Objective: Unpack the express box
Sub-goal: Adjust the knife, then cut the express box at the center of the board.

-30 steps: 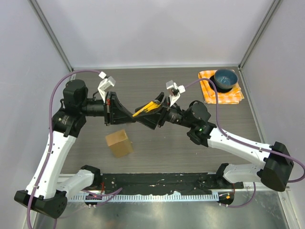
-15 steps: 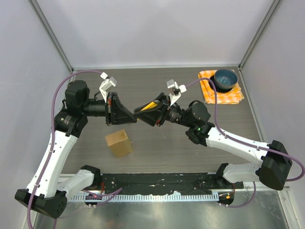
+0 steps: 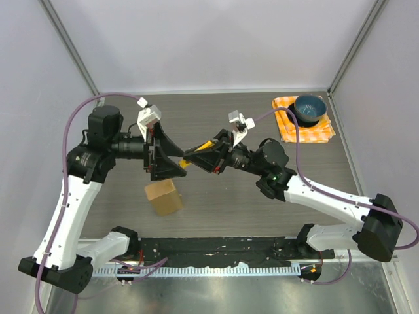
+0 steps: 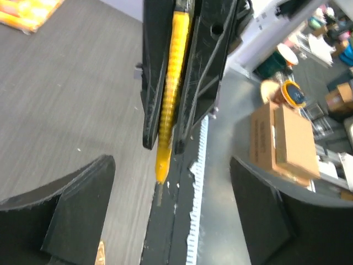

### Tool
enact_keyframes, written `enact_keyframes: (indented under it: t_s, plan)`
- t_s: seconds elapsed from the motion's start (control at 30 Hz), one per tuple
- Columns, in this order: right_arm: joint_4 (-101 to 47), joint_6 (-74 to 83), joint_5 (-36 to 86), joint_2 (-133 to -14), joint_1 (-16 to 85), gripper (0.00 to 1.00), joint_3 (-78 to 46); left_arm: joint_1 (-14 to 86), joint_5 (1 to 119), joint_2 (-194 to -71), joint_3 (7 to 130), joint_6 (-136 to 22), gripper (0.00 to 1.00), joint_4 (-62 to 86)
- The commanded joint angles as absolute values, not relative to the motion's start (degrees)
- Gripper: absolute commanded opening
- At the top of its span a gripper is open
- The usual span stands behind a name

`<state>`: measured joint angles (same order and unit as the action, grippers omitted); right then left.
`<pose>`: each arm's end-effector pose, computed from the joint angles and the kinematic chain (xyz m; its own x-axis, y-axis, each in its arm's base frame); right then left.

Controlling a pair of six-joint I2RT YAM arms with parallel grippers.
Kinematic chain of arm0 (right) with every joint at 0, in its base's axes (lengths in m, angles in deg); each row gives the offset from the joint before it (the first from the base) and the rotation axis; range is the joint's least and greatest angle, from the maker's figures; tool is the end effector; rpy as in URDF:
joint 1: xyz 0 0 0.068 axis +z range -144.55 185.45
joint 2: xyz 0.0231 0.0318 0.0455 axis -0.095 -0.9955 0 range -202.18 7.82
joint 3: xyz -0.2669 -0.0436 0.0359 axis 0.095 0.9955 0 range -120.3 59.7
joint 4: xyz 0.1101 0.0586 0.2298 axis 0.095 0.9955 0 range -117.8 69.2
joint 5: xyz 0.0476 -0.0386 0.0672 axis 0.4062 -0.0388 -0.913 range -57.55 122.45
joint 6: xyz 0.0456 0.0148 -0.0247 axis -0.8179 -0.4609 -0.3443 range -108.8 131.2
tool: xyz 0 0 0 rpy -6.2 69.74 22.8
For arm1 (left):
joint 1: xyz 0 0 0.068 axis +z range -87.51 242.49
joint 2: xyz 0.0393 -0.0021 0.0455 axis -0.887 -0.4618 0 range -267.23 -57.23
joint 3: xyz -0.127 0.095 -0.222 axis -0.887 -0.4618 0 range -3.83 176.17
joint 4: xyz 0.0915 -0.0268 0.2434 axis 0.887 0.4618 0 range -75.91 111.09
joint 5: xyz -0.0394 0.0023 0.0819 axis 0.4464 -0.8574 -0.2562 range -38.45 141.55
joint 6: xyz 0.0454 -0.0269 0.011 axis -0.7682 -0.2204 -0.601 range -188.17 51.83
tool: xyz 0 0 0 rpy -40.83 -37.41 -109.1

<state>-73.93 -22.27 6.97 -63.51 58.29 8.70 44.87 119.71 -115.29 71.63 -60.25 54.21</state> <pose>0.1580 0.2337 0.3810 -0.3065 0.4198 -0.8543 -0.9403 0.0061 0.3404 0.1583 -0.0849 0.4344 -0.4924 0.1026 -0.8643 0.8691 0.1105 -0.4821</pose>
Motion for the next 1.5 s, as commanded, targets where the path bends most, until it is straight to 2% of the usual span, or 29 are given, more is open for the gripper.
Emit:
enact_keyframes:
  t_s: [0.0,0.17,0.33,0.63,1.47]
  plan:
    - [-64.5,-11.7,14.5,-56.7,58.6,0.01,9.1,44.7,106.8,-117.6,81.0,-86.3,1.00,81.8]
    - [-53.7,-4.5,21.5,-51.0,59.9,0.01,11.3,44.7,92.6,-117.8,79.2,-98.1,1.00,94.2]
    - [-51.5,-2.5,25.1,-48.0,60.9,0.01,14.3,44.7,83.8,-114.5,73.2,-103.1,1.00,93.7]
    - [-51.7,-2.3,27.0,-47.8,61.5,0.01,16.6,44.7,82.3,-109.1,64.6,-108.4,1.00,90.0]
    - [-55.2,-1.8,27.0,-48.3,61.6,0.01,20.4,44.7,81.4,-115.3,54.3,-110.4,1.00,77.3]
